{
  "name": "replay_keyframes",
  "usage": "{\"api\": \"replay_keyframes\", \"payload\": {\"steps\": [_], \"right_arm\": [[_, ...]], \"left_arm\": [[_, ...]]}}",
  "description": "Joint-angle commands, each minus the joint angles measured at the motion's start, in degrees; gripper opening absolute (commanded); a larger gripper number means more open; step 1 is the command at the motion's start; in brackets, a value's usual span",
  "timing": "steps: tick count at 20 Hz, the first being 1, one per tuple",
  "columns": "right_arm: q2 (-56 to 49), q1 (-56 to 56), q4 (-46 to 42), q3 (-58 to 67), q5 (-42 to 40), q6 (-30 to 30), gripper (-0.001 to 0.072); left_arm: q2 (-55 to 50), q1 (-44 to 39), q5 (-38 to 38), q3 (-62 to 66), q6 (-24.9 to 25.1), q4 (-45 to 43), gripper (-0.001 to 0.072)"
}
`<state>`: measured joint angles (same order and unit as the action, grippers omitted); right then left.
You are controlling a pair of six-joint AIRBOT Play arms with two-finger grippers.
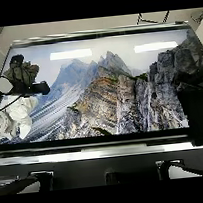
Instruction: Fold the clothes and pants, and hang the long-sleeved shirts on hangers.
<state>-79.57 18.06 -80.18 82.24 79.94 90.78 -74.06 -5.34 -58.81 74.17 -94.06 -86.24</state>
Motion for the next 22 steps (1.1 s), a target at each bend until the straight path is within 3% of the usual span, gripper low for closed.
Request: {"api": "replay_keyframes", "payload": {"steps": [1,2,5,8,16,17,18,19,22], "right_arm": [[-0.11,-0.04,-0.26,0.0,-7.02,0.0,0.0692],[-0.31,-0.07,-0.04,0.0,-7.06,0.02,0.0692],[-1.22,-0.11,0.24,-0.07,-5.51,0.04,0.0691],[-2.38,-0.11,0.5,-0.09,-1.88,0.0,0.0692],[-2.62,-0.11,2.69,-0.07,5.62,0.5,0.069],[-2.62,-0.11,3.28,-0.07,6.43,0.48,0.069],[-2.62,-0.11,3.8,-0.07,7.13,0.48,0.069],[-2.62,-0.11,4.35,-0.07,7.23,0.46,0.0677],[-2.45,-0.11,5.64,-0.07,7.15,0.44,0.0561]], "left_arm": [[-0.13,1.49,6.14,0.74,-1.86,-9.88,0.072],[-0.63,4.02,5.03,1.64,-6.05,-14.27,0.072],[-4.28,16.04,-6.32,3.56,-11.3,-12.39,0.072],[-11.04,24.98,-16.74,3.54,-9.22,-4.15,0.072],[-21.4,26.18,-13.84,3.54,-9.03,-4.28,0.0698],[-21.62,26.01,-14.27,3.54,-8.9,-3.65,0.042],[-21.33,25.62,-14.56,3.61,-6.95,-1.6,0.0093],[-20.7,25.14,-14.86,3.98,-2.45,1.68,0.0024],[-14.91,21.68,-15.54,7.63,8.04,12.15,0.0023]]}}
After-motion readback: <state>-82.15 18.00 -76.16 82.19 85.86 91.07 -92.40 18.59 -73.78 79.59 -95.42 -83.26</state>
